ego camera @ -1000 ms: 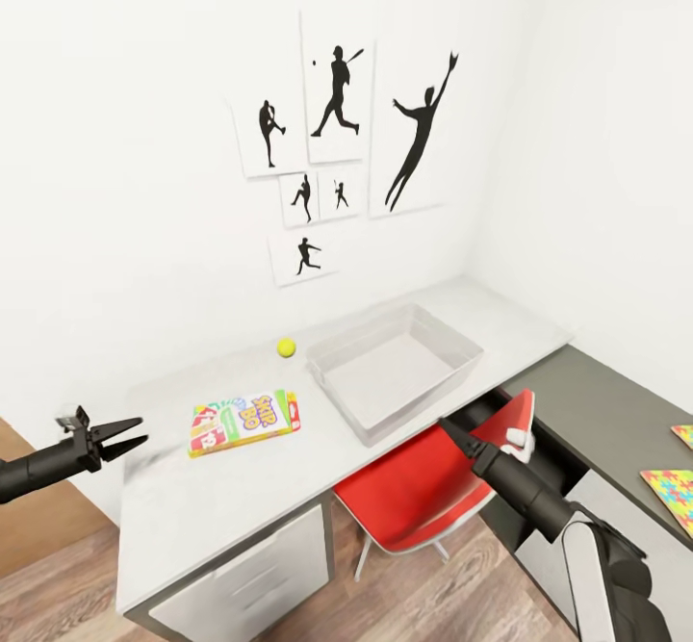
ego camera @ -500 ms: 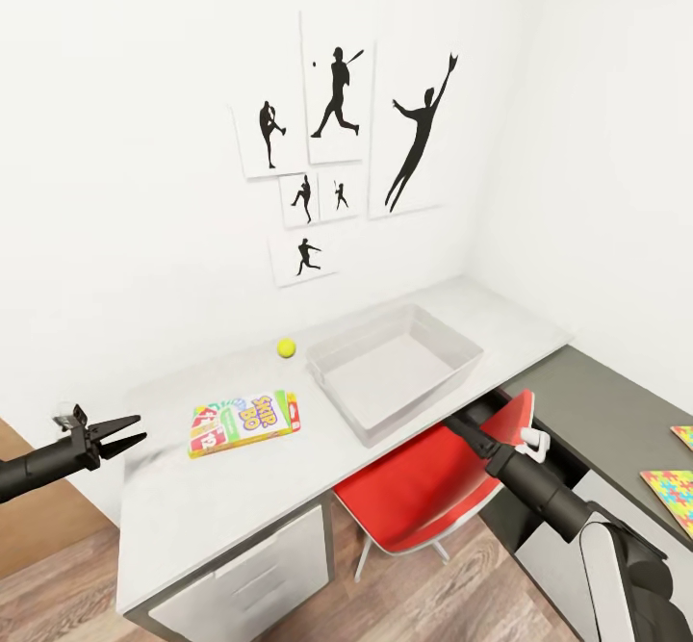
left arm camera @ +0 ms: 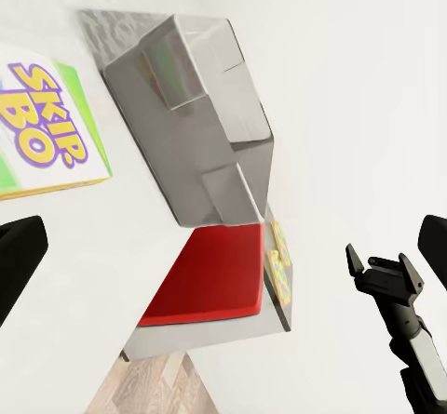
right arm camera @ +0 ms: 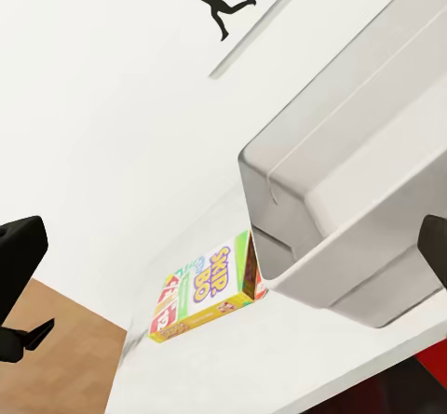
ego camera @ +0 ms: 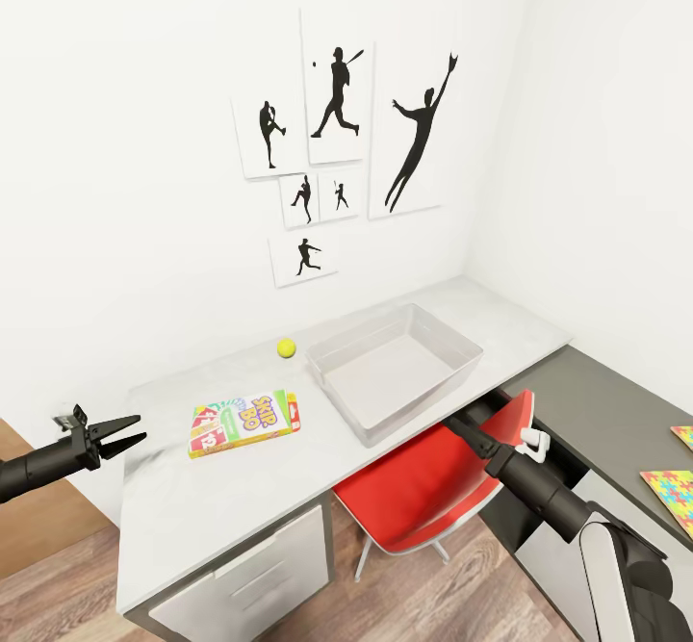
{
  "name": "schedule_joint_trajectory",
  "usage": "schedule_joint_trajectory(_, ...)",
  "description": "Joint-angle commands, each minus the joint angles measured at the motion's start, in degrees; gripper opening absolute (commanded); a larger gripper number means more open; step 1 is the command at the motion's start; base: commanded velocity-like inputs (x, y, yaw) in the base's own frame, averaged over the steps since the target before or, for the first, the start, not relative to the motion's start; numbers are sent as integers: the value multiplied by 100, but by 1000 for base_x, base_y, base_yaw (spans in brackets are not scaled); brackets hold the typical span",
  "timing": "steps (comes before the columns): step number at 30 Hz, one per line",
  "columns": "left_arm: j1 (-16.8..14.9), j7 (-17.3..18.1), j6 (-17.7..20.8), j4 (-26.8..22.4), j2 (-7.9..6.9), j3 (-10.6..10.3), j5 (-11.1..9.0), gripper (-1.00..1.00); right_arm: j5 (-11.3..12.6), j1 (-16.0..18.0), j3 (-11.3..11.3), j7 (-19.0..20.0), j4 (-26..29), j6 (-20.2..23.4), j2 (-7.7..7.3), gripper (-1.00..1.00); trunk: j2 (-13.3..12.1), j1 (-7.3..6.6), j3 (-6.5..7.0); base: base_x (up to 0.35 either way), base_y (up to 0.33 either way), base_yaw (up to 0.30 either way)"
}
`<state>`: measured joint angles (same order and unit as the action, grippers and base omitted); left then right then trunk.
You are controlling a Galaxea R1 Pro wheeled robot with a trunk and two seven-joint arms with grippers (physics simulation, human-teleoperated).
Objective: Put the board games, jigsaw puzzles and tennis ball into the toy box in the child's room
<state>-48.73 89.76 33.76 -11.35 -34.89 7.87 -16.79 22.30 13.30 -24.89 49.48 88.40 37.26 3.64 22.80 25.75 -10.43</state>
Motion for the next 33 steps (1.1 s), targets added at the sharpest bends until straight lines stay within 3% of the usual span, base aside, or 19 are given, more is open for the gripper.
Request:
schedule_joint_trajectory(1, -5, 24, 61, 1, -1, 4, 10, 100, 20, 6, -10, 14, 1, 37, 5, 100, 12, 3, -12, 0, 0, 0)
schedule_joint_trajectory(18, -5, 24, 61, 1, -6, 5, 10, 100, 20, 6, -15, 54, 0, 19, 5, 100, 12, 3, 69, -3, 0, -34)
schedule_joint_trajectory(33, -5, 24, 61, 1, -18, 4, 10, 100, 20, 6, -8, 154, 1, -4, 5, 100, 12, 3, 204, -131, 0, -61)
